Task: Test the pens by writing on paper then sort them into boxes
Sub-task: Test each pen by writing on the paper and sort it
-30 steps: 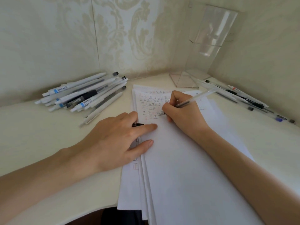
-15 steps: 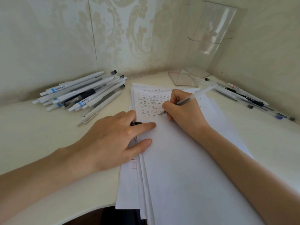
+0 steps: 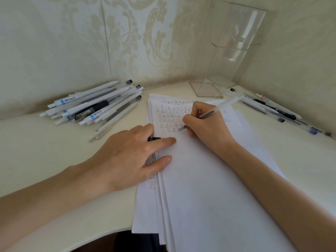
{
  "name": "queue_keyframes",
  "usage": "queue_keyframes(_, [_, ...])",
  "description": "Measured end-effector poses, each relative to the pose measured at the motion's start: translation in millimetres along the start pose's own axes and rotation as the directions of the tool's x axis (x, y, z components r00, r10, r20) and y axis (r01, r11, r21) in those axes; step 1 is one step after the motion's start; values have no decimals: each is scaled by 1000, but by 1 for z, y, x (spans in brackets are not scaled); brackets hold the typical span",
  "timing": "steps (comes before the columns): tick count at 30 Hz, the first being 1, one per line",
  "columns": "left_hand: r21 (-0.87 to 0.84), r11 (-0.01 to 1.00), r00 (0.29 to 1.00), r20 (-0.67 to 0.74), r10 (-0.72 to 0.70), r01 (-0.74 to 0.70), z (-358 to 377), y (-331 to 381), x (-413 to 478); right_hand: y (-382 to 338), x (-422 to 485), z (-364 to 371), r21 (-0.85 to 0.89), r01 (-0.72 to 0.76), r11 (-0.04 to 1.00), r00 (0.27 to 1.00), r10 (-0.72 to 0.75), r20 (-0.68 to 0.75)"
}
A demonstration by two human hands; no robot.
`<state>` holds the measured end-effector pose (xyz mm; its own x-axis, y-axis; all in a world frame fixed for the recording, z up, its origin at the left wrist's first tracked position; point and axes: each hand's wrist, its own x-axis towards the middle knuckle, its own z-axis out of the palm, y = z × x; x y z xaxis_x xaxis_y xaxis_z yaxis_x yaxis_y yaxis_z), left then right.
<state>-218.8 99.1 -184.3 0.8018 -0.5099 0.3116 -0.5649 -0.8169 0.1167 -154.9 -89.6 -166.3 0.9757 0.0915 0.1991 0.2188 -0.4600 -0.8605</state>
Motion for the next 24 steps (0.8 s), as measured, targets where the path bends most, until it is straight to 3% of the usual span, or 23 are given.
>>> queue_keyframes(9, [-21,1000,1000,-13,14,-15,0,-1,-1,-1,-1,0,-11,-33,999,999,33,-39])
queue_keyframes(12, [-239,969,997,-28,-69,60,-2,2,-3,-4,-3,-4,102,-16,995,999,20,-31])
queue_keyframes(16, [-396,902,981,-23,-195,170,2,-4,-3,-8,-4,-8,317,34,948,993,-68,98])
queue_keyframes(20, [-444,875,939,-178,-295,191,3,-11,2,-10,-4,-8,569,-59,820,960,-109,258])
queue_keyframes(24, [-412,899,909,-300,-289,150,-2,-11,3,-12,-9,-5,550,-69,833,935,-137,326])
